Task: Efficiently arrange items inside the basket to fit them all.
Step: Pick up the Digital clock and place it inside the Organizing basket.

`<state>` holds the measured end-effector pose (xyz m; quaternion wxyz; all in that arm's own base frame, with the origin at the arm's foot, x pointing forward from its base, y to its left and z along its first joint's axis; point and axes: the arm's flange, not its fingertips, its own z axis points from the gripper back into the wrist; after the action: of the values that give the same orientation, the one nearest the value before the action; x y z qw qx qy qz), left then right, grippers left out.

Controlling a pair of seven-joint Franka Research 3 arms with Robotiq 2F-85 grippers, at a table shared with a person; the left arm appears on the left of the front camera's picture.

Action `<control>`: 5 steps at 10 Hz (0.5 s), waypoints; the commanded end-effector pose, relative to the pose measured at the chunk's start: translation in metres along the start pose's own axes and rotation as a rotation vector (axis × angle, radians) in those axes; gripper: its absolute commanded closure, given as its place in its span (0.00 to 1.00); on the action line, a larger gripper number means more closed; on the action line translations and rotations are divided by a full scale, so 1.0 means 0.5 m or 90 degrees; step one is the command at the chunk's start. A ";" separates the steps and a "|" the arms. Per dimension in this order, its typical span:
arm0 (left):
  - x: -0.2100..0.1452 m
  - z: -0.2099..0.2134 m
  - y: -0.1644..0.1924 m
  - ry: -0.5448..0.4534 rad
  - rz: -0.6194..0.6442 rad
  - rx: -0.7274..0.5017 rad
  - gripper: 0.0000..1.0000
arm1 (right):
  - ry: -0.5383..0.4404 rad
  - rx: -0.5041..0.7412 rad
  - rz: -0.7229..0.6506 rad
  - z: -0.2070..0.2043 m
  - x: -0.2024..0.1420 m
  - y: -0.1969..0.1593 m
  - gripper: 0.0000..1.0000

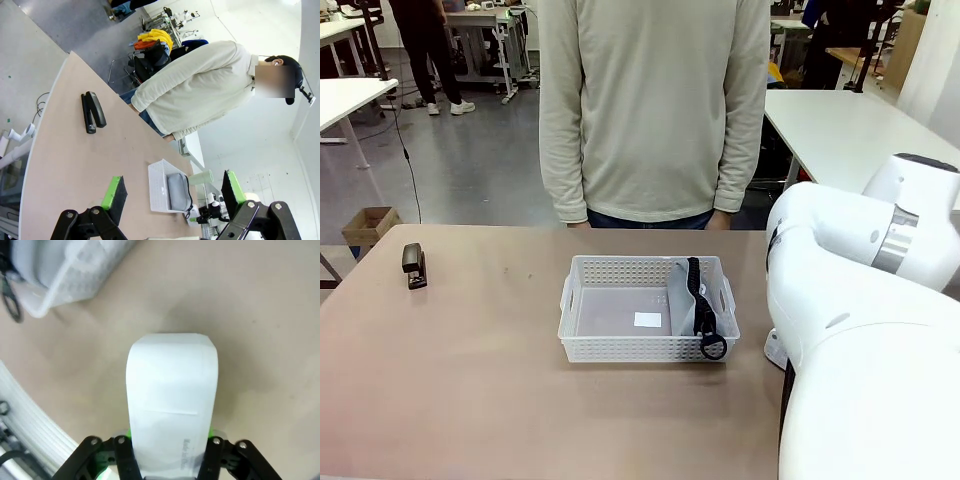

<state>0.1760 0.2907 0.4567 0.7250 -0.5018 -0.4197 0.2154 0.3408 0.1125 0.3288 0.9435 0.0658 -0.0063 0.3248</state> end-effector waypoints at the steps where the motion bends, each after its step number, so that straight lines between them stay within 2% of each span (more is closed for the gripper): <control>1: 0.002 0.000 0.001 -0.007 -0.014 -0.011 0.00 | -0.051 0.079 -0.154 0.156 -0.099 0.063 1.00; 2: 0.002 0.000 0.001 -0.007 -0.014 -0.011 0.00 | -0.063 0.065 -0.261 0.228 -0.104 0.074 1.00; 3: 0.002 0.000 0.001 -0.007 -0.014 -0.011 0.00 | -0.077 0.062 -0.332 0.268 -0.104 0.075 1.00; 5: 0.002 0.000 0.001 -0.007 -0.014 -0.011 0.00 | -0.105 0.086 -0.382 0.263 -0.106 0.053 1.00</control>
<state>0.1754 0.2910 0.4567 0.7249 -0.5014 -0.4201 0.2158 0.2822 0.0724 0.4671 0.9861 0.1581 -0.0310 0.0411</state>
